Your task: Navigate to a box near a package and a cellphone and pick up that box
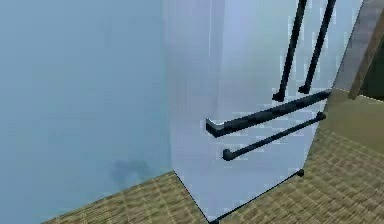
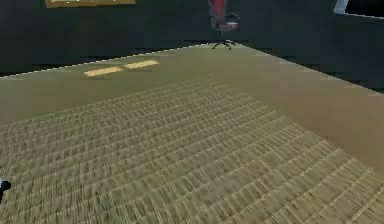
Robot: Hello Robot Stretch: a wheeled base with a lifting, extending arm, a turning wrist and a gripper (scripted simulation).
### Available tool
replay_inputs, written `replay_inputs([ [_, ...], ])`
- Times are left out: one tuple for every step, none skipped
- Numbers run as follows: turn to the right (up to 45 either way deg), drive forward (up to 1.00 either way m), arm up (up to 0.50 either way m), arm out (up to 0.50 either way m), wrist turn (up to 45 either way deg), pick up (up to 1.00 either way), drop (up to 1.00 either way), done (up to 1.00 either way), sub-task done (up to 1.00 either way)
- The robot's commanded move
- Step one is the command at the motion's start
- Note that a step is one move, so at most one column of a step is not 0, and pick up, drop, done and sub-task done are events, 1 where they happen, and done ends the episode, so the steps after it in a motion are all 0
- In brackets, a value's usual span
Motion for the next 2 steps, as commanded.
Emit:
replay_inputs([
  [45.0,0.00,0.00,0.00,0.0,0.00,0.00,0.00,0.00],
  [9.0,0.00,0.00,0.00,0.0,0.00,0.00,0.00,0.00],
])
